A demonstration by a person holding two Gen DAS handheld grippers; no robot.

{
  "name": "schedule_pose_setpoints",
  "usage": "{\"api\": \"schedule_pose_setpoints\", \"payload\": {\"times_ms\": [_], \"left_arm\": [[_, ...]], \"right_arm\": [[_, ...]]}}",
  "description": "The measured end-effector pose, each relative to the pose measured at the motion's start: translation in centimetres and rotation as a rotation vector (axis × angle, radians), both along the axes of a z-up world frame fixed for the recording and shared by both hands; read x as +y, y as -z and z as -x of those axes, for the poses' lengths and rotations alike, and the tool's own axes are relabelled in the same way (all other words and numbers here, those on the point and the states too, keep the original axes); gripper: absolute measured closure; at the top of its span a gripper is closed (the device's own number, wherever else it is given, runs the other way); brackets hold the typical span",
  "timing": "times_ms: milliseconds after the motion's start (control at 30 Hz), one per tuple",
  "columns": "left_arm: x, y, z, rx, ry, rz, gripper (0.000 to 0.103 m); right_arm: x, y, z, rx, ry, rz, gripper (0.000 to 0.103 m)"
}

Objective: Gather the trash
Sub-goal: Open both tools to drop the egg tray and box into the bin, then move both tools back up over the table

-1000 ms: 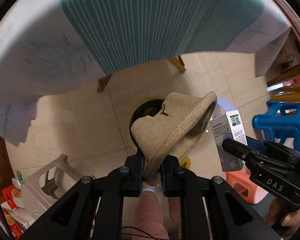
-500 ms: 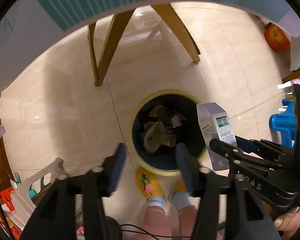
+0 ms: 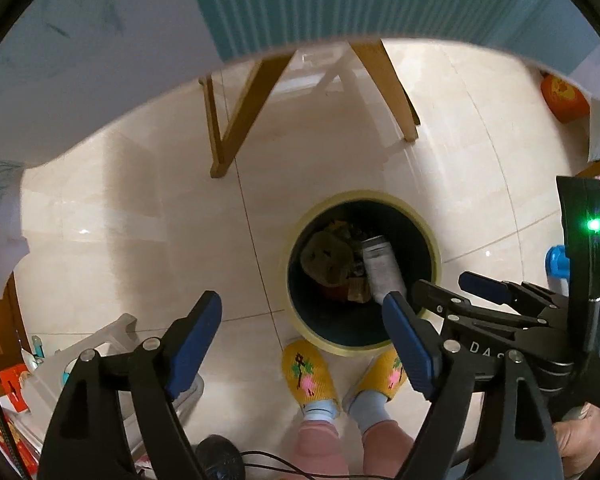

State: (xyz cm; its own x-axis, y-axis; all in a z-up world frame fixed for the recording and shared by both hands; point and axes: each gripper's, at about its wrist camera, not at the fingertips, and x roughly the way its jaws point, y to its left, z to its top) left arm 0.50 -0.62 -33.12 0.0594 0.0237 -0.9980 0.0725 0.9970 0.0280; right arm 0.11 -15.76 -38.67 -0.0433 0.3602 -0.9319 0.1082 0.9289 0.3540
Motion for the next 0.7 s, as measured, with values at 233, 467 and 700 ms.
{"api": "schedule_pose_setpoints", "payload": {"times_ms": [233, 467, 700], "left_arm": [[0.0, -3.2, -0.1, -0.051, -0.015, 0.018, 0.017], [0.1, -7.4, 0.5, -0.069, -0.014, 0.041, 0.017], [0.5, -13.2, 1.4, -0.097, -0.006, 0.072, 0.017]], "right_arm": [[-0.1, -2.8, -0.7, -0.047, 0.014, 0.003, 0.040], [0.1, -6.8, -0.5, -0.068, 0.009, 0.009, 0.040], [0.2, -11.8, 0.8, -0.068, 0.006, 0.010, 0.040]]}}
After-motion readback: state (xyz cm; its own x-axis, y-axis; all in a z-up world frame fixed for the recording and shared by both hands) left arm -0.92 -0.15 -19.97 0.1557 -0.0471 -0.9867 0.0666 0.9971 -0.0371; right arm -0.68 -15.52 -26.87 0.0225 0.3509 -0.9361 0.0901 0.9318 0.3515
